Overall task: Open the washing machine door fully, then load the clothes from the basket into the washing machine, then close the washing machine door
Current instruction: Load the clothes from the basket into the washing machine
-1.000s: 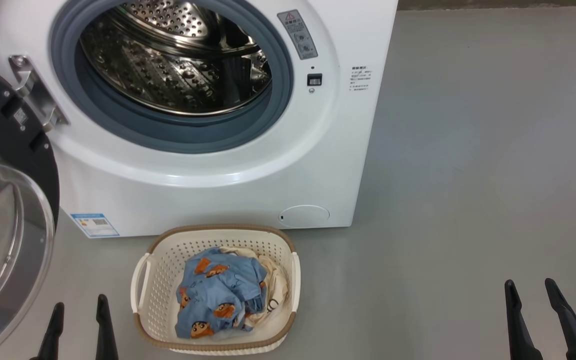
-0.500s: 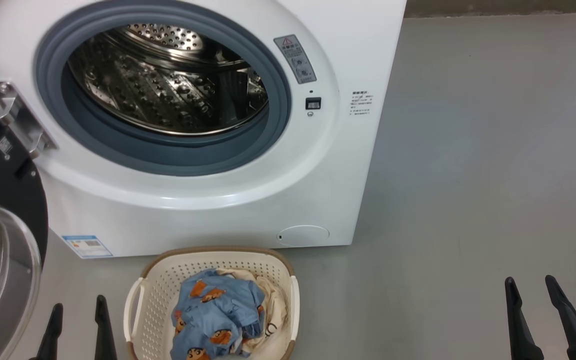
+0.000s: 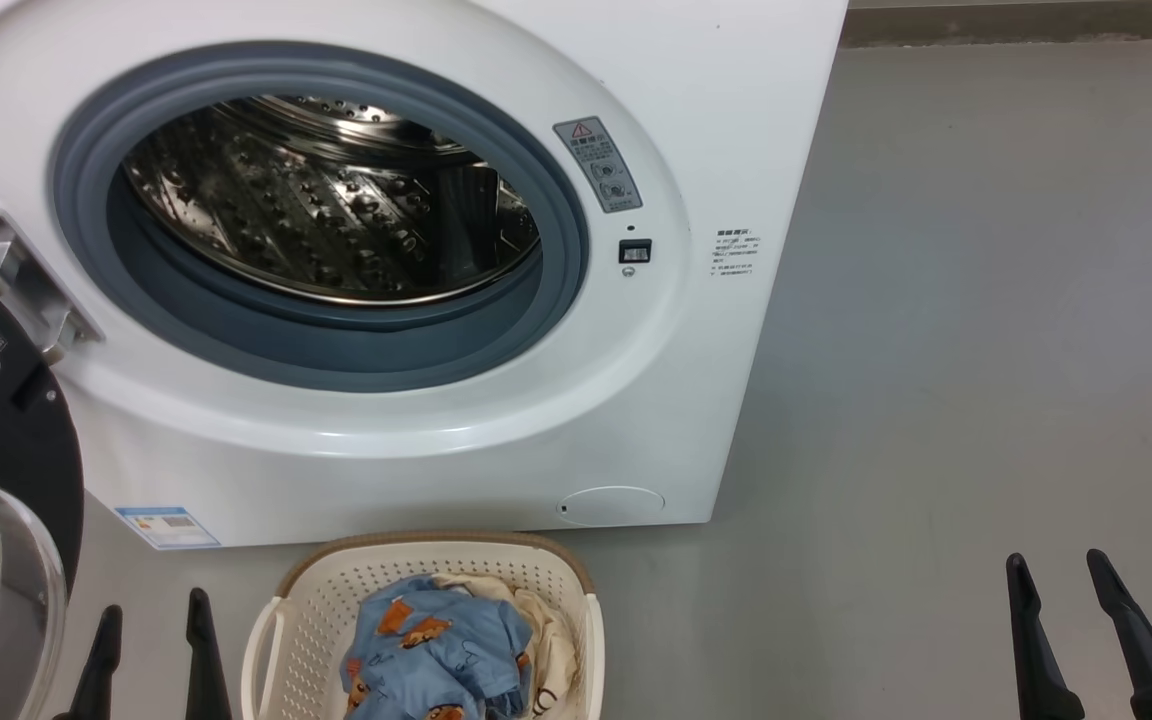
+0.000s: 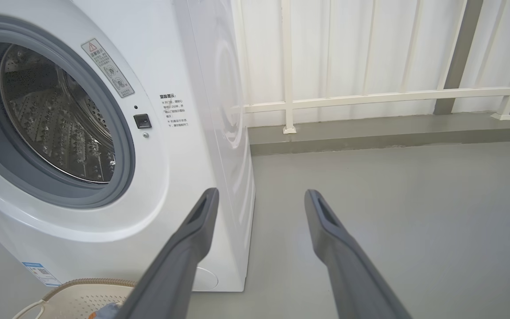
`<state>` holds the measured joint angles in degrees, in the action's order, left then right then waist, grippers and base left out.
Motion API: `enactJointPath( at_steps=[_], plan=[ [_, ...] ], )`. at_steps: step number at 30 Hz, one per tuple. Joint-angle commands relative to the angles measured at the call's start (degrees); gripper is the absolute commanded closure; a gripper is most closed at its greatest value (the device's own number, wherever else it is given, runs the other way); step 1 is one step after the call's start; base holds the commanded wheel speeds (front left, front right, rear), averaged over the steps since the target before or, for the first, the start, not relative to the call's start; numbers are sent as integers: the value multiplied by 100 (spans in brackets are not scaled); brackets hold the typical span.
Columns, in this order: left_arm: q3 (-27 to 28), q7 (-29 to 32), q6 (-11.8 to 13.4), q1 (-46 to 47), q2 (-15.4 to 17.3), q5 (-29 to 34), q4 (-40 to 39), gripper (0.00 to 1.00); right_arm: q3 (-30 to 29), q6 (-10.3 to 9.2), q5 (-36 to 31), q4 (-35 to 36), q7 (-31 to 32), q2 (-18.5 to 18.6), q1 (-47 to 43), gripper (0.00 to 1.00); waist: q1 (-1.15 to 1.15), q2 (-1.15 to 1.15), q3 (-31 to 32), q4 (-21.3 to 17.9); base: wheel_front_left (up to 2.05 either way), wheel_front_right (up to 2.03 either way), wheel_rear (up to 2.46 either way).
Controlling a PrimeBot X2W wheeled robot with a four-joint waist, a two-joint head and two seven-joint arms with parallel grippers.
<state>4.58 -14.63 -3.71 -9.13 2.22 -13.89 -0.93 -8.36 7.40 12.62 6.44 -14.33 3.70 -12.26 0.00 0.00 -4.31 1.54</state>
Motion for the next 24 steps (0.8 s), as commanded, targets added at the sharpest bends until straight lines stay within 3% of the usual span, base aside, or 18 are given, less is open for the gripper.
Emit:
enactJointPath(
  at_steps=[1, 24],
  plan=[
    [188, -37, 38, 209, 65, 70, -100, 0, 124, 9, -12, 108, -67, 114, 209, 0, 0, 0, 1, 1, 0, 0, 0],
    [43, -37, -106, 232, 65, 68, -101, 0, 187, 9, -12, 84, -67, 25, 302, 0, 0, 0, -204, -134, 0, 0, 0]
  ],
)
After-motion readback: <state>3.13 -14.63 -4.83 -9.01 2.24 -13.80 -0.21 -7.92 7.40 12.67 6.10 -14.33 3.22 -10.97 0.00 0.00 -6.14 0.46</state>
